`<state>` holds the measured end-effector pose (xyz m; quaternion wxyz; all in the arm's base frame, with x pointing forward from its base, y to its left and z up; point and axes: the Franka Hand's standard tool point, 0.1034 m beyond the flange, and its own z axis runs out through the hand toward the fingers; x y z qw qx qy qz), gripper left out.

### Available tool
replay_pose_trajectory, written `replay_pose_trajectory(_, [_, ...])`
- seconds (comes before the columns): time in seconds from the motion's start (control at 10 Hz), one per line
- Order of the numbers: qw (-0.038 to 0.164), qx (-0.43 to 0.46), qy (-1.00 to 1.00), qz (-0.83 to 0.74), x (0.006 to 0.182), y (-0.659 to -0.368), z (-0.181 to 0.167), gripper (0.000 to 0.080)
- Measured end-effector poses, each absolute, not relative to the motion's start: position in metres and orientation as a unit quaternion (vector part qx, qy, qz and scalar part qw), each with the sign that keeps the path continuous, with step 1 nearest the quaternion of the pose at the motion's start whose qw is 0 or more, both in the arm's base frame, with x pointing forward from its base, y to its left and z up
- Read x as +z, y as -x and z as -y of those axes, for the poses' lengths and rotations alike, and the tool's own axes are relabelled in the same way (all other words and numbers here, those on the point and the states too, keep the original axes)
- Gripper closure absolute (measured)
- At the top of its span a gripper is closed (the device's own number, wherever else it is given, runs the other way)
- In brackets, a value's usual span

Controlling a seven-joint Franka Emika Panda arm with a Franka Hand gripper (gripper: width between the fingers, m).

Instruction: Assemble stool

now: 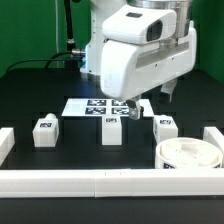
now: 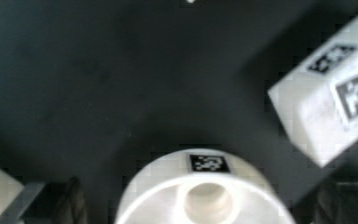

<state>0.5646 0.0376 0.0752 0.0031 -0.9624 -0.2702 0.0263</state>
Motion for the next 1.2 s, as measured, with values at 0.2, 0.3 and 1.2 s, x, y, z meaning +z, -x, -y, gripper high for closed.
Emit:
replay_pose_trajectory(0.2, [0.002, 0.032, 0.988, 0.15, 0.07, -0.56, -0.051, 0.0151])
replay_pose_trajectory(0.3, [0.004, 0.038, 0.996, 0.077, 0.065, -0.556, -0.058, 0.0151])
replay_pose_trajectory(1.2, [0.01, 0.123, 0.992, -0.01, 0.042, -0.532, -0.065, 0.0151])
